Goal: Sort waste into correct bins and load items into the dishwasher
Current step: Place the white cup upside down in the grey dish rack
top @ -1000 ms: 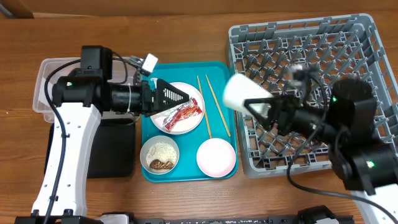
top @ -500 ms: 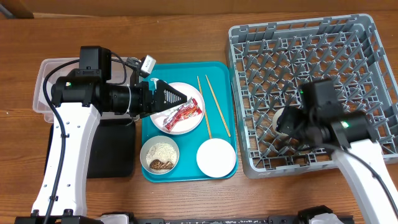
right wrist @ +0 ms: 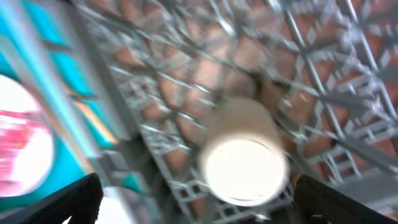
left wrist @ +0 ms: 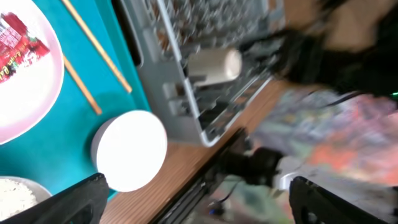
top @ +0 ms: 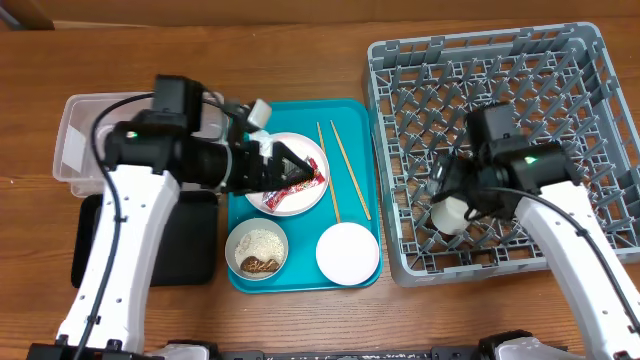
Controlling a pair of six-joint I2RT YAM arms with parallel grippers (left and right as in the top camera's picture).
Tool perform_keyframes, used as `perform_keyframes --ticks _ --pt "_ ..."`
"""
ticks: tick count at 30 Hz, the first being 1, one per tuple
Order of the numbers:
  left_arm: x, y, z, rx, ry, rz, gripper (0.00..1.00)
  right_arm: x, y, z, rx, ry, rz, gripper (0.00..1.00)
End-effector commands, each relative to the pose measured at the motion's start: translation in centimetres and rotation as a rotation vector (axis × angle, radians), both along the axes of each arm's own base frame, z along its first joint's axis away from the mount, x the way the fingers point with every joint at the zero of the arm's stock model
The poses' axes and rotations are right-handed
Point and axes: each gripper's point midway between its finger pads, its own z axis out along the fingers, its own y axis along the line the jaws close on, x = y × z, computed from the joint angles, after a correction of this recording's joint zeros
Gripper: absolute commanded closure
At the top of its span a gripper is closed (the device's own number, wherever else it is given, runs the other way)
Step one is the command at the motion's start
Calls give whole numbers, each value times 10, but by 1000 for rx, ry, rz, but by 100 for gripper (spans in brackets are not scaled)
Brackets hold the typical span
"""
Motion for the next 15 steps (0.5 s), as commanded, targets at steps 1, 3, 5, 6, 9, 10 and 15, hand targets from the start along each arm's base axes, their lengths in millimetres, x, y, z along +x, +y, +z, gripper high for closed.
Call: perform_keyframes --ticks 1,3,5,6,9,10,15 --pt "-11 -7 -28 242 -30 -57 9 15 16 60 102 -184 30 0" --pt "-18 -5 -44 387 -24 -62 9 18 21 81 140 -252 42 0" --pt "-24 1 -55 527 -19 -41 9 19 27 97 178 -313 58 0" --pt "-25 2 -59 576 -20 -32 10 19 29 105 198 -342 67 1" --pt "-37 2 -75 683 6 -8 14 17 33 119 229 -396 82 3" --pt "-41 4 -81 717 21 8 14 16 33 121 232 -402 83 3" --pt "-52 27 -123 873 96 126 16 11 33 118 231 -383 84 5"
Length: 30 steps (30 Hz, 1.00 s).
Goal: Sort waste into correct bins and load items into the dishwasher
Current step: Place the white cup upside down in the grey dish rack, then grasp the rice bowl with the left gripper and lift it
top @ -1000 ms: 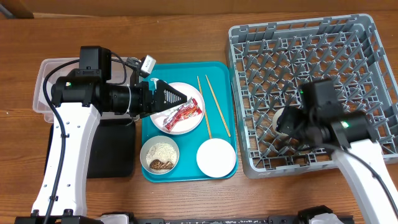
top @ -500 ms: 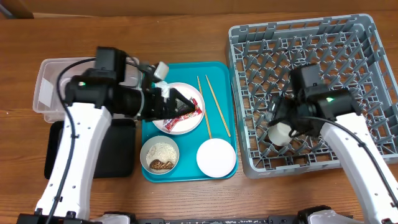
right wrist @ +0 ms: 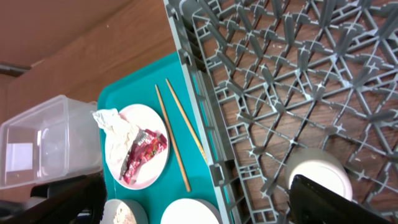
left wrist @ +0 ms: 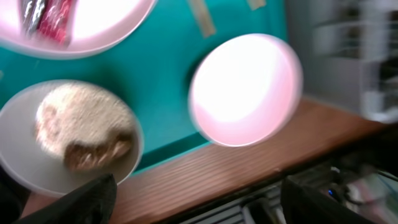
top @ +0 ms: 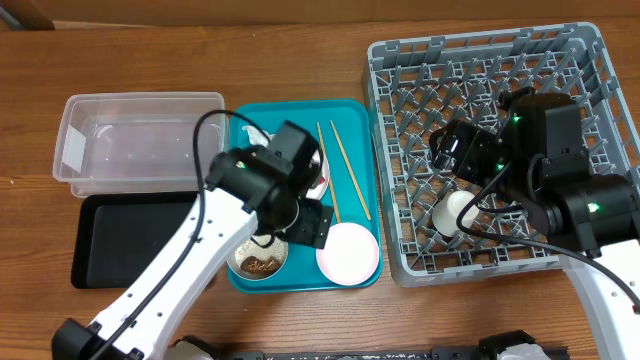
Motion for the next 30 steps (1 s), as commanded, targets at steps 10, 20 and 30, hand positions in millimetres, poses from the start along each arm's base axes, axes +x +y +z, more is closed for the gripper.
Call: perform_keyframes --ticks 10,20,30 --pt "3 36 -87 182 -55 218 45 -3 11 7 42 -1 41 9" --pt "2 34 -136 180 -33 237 69 -5 10 6 41 8 40 9" --pt "8 31 -128 186 -27 235 68 -6 10 5 39 14 40 9"
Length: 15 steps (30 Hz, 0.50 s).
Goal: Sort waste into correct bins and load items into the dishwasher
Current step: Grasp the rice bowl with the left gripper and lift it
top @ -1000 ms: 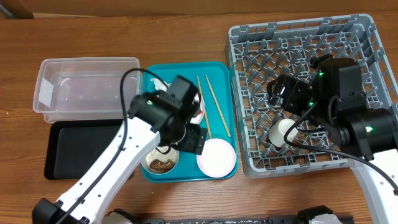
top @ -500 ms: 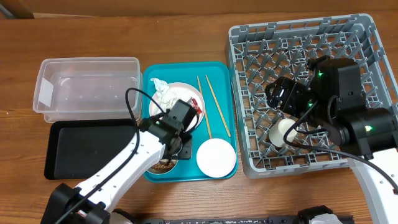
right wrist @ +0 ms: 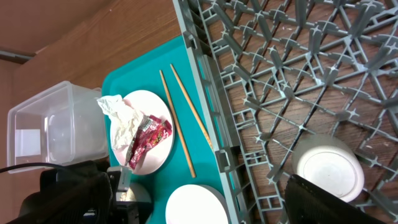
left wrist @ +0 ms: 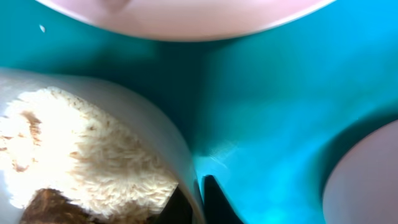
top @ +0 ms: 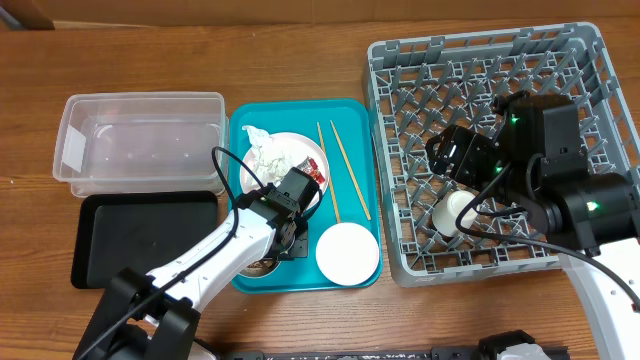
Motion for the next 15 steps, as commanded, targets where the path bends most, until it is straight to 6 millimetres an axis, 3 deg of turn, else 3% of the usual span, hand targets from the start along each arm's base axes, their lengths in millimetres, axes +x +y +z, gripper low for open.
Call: perform_keyframes --ticks 1,2,3,11,15 --pt "6 -6 6 -13 0 -8 59 1 3 9 8 -24 7 9" --pt "7 -7 7 -15 -5 -12 49 1 3 9 8 -24 7 9" --pt "8 -7 7 -16 -5 -12 50 1 3 9 8 -24 7 9" --pt "13 -11 6 -28 -26 -15 94 1 3 9 10 -21 10 9" --pt "13 -13 5 -40 -24 -28 96 -1 5 9 21 -16 19 9"
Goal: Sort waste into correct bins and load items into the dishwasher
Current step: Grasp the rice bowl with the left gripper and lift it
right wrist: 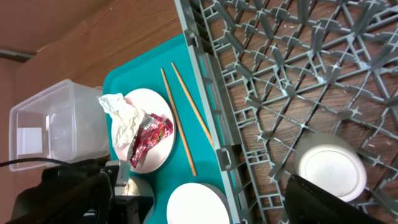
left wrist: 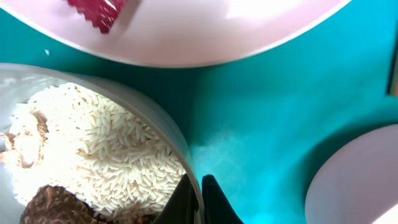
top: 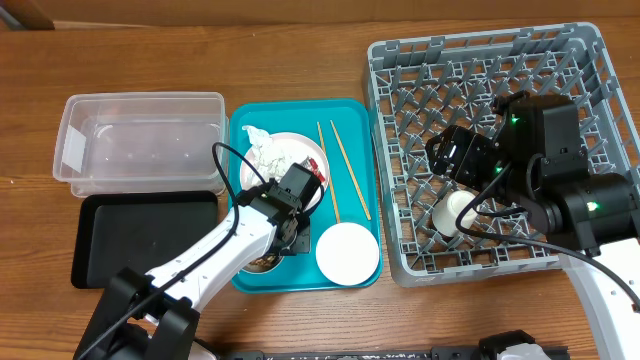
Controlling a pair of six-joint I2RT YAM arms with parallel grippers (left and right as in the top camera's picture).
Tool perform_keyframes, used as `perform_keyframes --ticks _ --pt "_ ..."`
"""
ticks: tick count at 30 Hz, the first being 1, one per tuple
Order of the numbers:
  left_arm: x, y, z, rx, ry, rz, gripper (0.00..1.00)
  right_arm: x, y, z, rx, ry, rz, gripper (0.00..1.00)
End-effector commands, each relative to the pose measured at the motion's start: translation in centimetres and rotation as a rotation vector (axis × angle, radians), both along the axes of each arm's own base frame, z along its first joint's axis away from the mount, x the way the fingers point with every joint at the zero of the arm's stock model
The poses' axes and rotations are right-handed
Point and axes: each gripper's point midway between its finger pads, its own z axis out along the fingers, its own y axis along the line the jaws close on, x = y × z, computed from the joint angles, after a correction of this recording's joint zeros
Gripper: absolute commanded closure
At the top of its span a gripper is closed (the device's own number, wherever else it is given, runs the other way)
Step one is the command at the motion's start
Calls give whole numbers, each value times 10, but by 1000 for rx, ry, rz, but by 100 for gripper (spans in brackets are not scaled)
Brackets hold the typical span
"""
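A white bowl of rice (left wrist: 93,143) with brown food stands at the front left of the teal tray (top: 355,115). My left gripper (left wrist: 196,198) is shut on the bowl's right rim, one finger inside and one outside. In the overhead view the left gripper (top: 288,228) covers much of the bowl. A white cup (top: 455,212) lies in the grey dish rack (top: 480,60). My right gripper (right wrist: 199,202) hangs high above the rack's left side, open and empty. A white plate (top: 290,172) carries a red wrapper and a crumpled tissue. Chopsticks (top: 340,170) lie beside it.
A small empty white dish (top: 347,252) sits on the tray right of the bowl. A clear plastic bin (top: 140,135) stands left of the tray, with a black tray (top: 140,240) in front of it. The rack fills the table's right side.
My left gripper still grips the bowl's rim. Its view has shifted slightly, and the wrapper's corner on the plate now shows. The right arm has not moved.
My left gripper was open over the plate while the right one was open low in the rack by the lying cup. Then the left was above the bowl and dish, the right raised high. Later the left fingers straddled the bowl's rim, and they are shut on it now.
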Motion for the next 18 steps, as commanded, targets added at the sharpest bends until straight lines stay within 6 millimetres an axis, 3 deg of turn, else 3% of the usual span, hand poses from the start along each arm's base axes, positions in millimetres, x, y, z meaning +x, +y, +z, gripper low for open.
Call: perform_keyframes --ticks 1,4,10,14,18 --pt "2 -10 1 -39 14 -30 96 0 4 9 14 -20 16 9" --pt "1 -18 19 -94 37 -27 96 0 4 9 14 -22 17 9" --pt "13 -32 97 -309 -16 -22 96 0 4 9 14 -21 17 9" --pt "22 -9 133 -427 -83 43 96 0 4 9 14 -21 16 9" --pt "22 20 144 -556 -55 72 96 0 4 9 14 -21 17 8"
